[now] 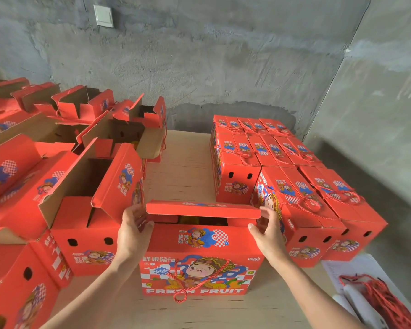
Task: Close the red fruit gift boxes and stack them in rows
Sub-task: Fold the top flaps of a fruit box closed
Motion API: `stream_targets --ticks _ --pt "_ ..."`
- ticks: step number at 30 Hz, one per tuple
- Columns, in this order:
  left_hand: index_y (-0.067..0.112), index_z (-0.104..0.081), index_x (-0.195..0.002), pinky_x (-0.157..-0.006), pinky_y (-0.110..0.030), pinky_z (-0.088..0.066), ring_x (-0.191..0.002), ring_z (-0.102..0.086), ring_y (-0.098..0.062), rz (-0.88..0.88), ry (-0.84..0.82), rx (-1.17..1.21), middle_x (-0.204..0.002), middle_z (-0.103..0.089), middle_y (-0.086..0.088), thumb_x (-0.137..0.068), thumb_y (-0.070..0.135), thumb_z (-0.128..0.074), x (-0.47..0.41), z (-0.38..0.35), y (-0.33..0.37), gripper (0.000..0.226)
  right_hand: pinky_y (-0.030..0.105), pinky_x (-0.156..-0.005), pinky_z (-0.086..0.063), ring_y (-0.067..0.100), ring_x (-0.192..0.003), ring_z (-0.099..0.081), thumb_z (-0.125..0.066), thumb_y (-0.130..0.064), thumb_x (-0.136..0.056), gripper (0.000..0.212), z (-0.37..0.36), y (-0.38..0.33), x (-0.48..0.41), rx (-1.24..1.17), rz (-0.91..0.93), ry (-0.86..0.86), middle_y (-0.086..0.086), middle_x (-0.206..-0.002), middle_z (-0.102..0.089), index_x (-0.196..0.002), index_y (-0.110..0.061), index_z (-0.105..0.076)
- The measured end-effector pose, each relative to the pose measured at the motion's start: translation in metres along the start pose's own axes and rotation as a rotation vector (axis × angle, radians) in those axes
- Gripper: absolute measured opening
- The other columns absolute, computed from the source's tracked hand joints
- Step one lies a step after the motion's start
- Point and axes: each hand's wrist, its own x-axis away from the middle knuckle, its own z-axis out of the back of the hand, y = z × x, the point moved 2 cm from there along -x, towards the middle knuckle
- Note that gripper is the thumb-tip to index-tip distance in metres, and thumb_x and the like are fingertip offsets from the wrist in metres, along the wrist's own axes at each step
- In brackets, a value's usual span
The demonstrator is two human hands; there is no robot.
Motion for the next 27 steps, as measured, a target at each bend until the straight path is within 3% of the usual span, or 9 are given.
stream_targets --ticks 2,4,7,9,12,14,20,24,27 --pt "0.011 -0.036 -0.138 -0.094 -0.029 -0.044 -0.109 -0.054 -0.017 -0.034 -0.038 -0.017 -0.119 -0.052 -0.001 -0.087 -0.01 -0.054 0.002 0.001 0.005 0.058 0.015 -0.104 -0.021 0.0 -0.129 -0.029 -0.06 0.003 -0.085 0.066 0.0 -0.006 -0.003 -0.019 0.079 -0.083 -0.013 -0.135 -0.032 -0.141 -0.018 -0.032" --pt "0.017 -0.032 -0.145 -0.099 -0.031 -0.042 -0.112 -0.051 -0.015 -0.095 -0.071 -0.066 -0.126 -0.048 0.002 -0.087 -0.013 -0.05 0.003 0.001 0.01 0.068 0.006 -0.105 -0.014 -0.013 -0.132 -0.017 -0.056 0.007 -0.086 0.067 0.001 -0.009 -0.005 0.025 0.157 -0.189 -0.016 -0.142 -0.029 -0.141 -0.024 -0.035" --pt "0.018 -0.044 -0.14 -0.105 -0.036 -0.039 -0.122 -0.046 -0.02 -0.2 -0.063 -0.242 -0.133 -0.048 -0.004 -0.087 -0.009 -0.052 0.004 0.002 0.012 0.06 0.009 -0.106 -0.017 0.004 -0.14 -0.023 -0.052 0.007 -0.088 0.05 0.002 -0.003 -0.007 0.123 0.189 -0.286 -0.002 -0.149 -0.033 -0.13 -0.021 -0.051" --pt "0.016 -0.051 -0.134 -0.103 -0.034 -0.039 -0.126 -0.045 -0.025 -0.186 -0.064 -0.315 -0.135 -0.048 -0.01 -0.087 0.0 -0.059 0.006 0.003 0.009 0.051 0.004 -0.102 -0.016 0.003 -0.14 -0.02 -0.052 0.004 -0.091 0.047 0.004 0.002 -0.008 0.139 0.198 -0.346 -0.004 -0.152 -0.028 -0.13 -0.023 -0.05" --pt "0.016 -0.049 -0.136 -0.102 -0.027 -0.036 -0.13 -0.04 -0.02 -0.144 -0.129 -0.347 -0.141 -0.043 -0.005 -0.081 0.022 -0.073 0.007 0.005 0.005 0.06 0.016 -0.108 -0.015 0.0 -0.141 -0.011 -0.057 -0.013 -0.092 0.051 0.014 0.006 -0.011 0.126 0.156 -0.547 -0.013 -0.156 -0.012 -0.13 -0.043 -0.04" --pt "0.014 -0.048 -0.137 -0.105 -0.029 -0.033 -0.132 -0.037 -0.018 -0.142 -0.148 -0.363 -0.142 -0.041 -0.002 -0.076 0.031 -0.077 0.007 0.005 0.005 0.07 0.026 -0.112 -0.018 -0.001 -0.139 -0.014 -0.062 -0.026 -0.09 0.053 0.021 0.005 -0.017 0.182 0.146 -0.642 -0.019 -0.156 -0.006 -0.128 -0.052 -0.037" --pt "0.009 -0.048 -0.128 -0.094 -0.027 -0.04 -0.115 -0.05 -0.021 -0.171 -0.157 -0.495 -0.129 -0.051 -0.008 -0.077 0.041 -0.073 -0.001 0.003 0.01 0.066 0.017 -0.104 -0.014 -0.013 -0.131 -0.01 -0.047 -0.041 -0.096 0.049 0.019 -0.004 -0.042 0.451 0.24 -0.689 -0.025 -0.154 -0.006 -0.138 -0.057 -0.026" --pt "0.011 -0.043 -0.114 -0.087 -0.032 -0.044 -0.103 -0.053 -0.022 -0.197 -0.315 -0.82 -0.116 -0.052 -0.005 -0.074 0.06 -0.066 -0.022 -0.002 0.025 0.067 0.019 -0.099 -0.02 -0.006 -0.13 -0.023 -0.042 -0.048 -0.096 0.042 0.019 -0.002 -0.049 0.55 0.24 -0.706 -0.021 -0.154 -0.015 -0.137 -0.056 -0.032" --pt "0.012 -0.042 -0.116 -0.093 -0.031 -0.041 -0.111 -0.049 -0.022 -0.222 -0.477 -0.963 -0.121 -0.05 -0.005 -0.076 0.064 -0.06 -0.041 -0.01 0.038 0.068 0.02 -0.099 -0.024 0.003 -0.132 -0.034 -0.038 -0.048 -0.097 0.042 0.019 0.0 -0.048 0.56 0.261 -0.686 -0.019 -0.153 -0.018 -0.138 -0.053 -0.031"
